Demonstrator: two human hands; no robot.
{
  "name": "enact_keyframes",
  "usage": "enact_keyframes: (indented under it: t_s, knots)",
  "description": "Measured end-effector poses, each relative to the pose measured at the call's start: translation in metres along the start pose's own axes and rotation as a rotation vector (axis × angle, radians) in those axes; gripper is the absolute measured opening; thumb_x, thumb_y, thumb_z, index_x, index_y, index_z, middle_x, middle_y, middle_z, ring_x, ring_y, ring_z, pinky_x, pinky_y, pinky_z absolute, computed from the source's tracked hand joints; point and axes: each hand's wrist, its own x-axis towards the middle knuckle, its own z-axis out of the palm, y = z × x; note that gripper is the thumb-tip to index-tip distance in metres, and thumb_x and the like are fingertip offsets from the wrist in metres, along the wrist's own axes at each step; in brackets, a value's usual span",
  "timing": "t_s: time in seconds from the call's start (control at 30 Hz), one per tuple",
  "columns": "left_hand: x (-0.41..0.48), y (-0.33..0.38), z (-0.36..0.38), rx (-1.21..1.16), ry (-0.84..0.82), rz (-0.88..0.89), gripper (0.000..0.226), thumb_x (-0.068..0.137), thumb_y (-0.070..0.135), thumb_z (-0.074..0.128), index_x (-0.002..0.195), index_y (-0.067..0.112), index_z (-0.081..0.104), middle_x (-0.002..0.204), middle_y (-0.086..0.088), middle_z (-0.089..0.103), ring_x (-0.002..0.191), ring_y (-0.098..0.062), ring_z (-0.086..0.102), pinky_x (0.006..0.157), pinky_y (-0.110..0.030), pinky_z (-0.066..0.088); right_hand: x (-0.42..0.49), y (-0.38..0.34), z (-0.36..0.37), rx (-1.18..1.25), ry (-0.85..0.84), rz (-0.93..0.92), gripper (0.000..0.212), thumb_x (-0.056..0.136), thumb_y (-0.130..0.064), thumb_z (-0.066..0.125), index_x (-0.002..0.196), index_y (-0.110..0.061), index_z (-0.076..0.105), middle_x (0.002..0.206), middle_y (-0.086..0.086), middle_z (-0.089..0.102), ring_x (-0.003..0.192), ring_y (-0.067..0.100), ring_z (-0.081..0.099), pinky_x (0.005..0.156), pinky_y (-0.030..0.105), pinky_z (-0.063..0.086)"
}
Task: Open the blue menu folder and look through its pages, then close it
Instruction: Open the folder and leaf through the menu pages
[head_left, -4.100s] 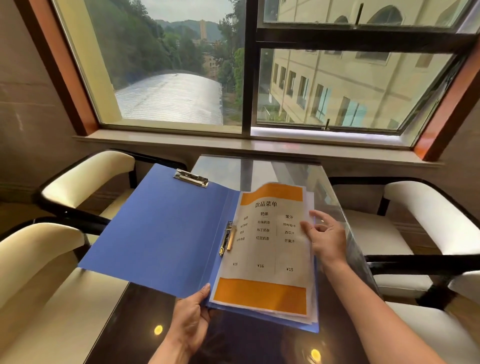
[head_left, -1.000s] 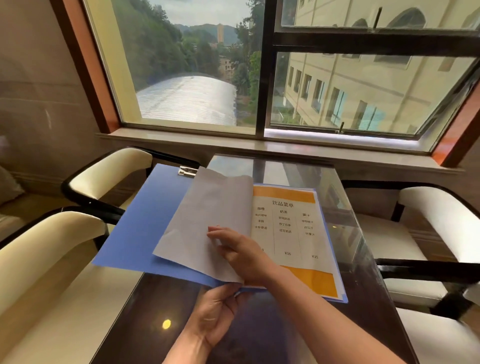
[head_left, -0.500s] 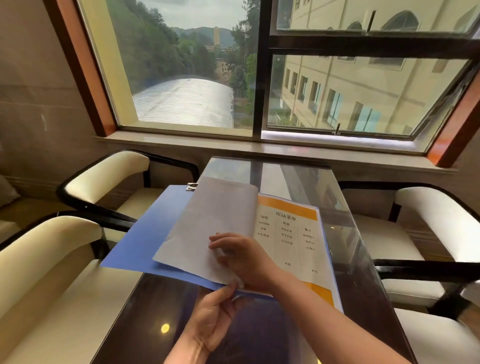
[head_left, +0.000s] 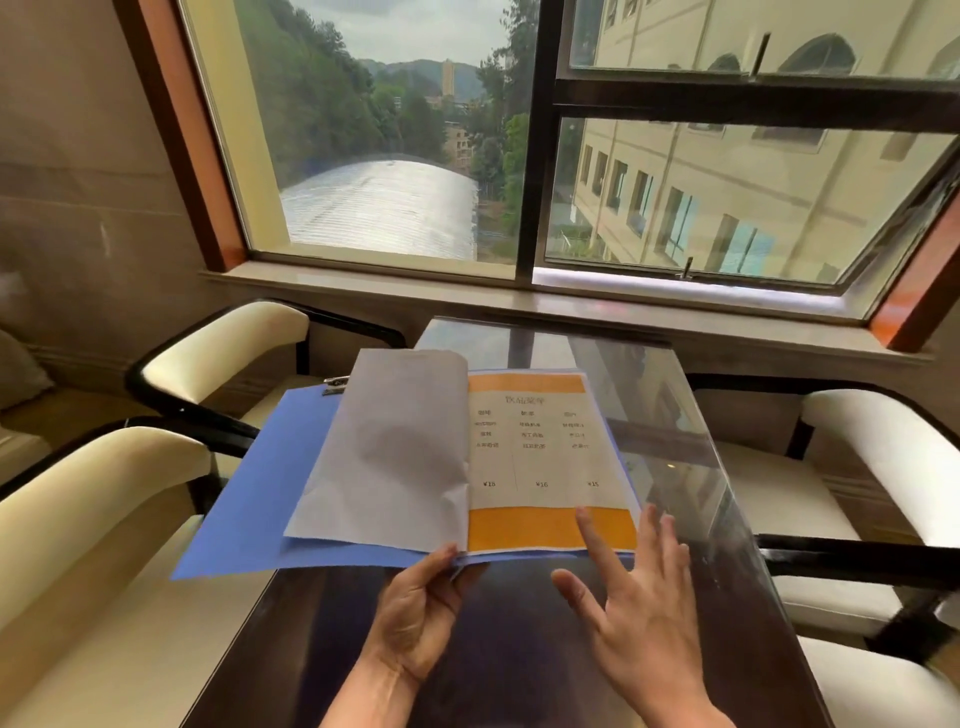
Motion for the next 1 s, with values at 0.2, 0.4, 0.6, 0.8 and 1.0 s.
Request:
enact_keyframes:
  t_s: [0.2, 0.4, 0.6, 0.8, 1.0]
  knots:
    - [-0.003, -0.003, 0.012, 0.029, -0.043, 0.034, 0.026, 0.080, 0.004, 0.061, 0.095, -0.015, 0.070, 0.107, -0.031, 0.069, 0.098, -0.039, 0.070, 0.080, -0.044, 0.060, 0.007, -0.002, 0.007, 0.020, -0.058, 0.016, 0.082, 0.069, -0.089, -0.009, 0.146, -0.061, -0.001, 0.167, 0.015, -0.002, 0.153, 0.027, -0.017, 0.123, 0.045, -0.007]
    - [-0.003, -0.003, 0.010, 0.038, -0.047, 0.025, 0.021, 0.081, 0.004, 0.060, 0.084, -0.011, 0.074, 0.097, -0.031, 0.072, 0.088, -0.038, 0.073, 0.070, -0.042, 0.061, 0.013, -0.005, 0.018, 0.157, -0.136, 0.019, 0.088, 0.070, -0.088, 0.005, 0.150, -0.054, 0.016, 0.167, 0.012, 0.006, 0.154, 0.024, -0.009, 0.123, 0.042, -0.005]
    - [-0.003, -0.002, 0.006, 0.048, -0.062, 0.057, 0.018, 0.076, 0.002, 0.061, 0.077, -0.010, 0.075, 0.089, -0.028, 0.073, 0.082, -0.035, 0.074, 0.065, -0.038, 0.061, 0.016, -0.015, 0.023, 0.230, -0.089, -0.065, 0.103, 0.072, -0.086, 0.009, 0.157, -0.030, 0.017, 0.168, -0.003, 0.002, 0.154, 0.021, -0.011, 0.122, 0.037, -0.009]
    - [0.002, 0.000, 0.006, 0.011, -0.063, 0.067, 0.019, 0.077, 0.002, 0.060, 0.078, -0.007, 0.076, 0.095, -0.028, 0.073, 0.088, -0.037, 0.073, 0.066, -0.042, 0.062, 0.020, -0.020, 0.016, 0.252, -0.052, -0.065, 0.094, 0.077, -0.082, 0.018, 0.158, -0.034, 0.008, 0.168, -0.007, -0.004, 0.153, 0.028, -0.013, 0.120, 0.040, -0.013]
    - [0.009, -0.002, 0.009, -0.031, -0.060, 0.047, 0.025, 0.079, 0.002, 0.058, 0.097, -0.014, 0.065, 0.107, -0.032, 0.067, 0.102, -0.044, 0.066, 0.075, -0.049, 0.061, 0.024, -0.028, 0.006, 0.379, 0.016, -0.103, 0.076, 0.089, -0.065, 0.047, 0.155, -0.039, 0.020, 0.165, -0.015, 0.003, 0.155, 0.026, 0.002, 0.124, 0.048, 0.001]
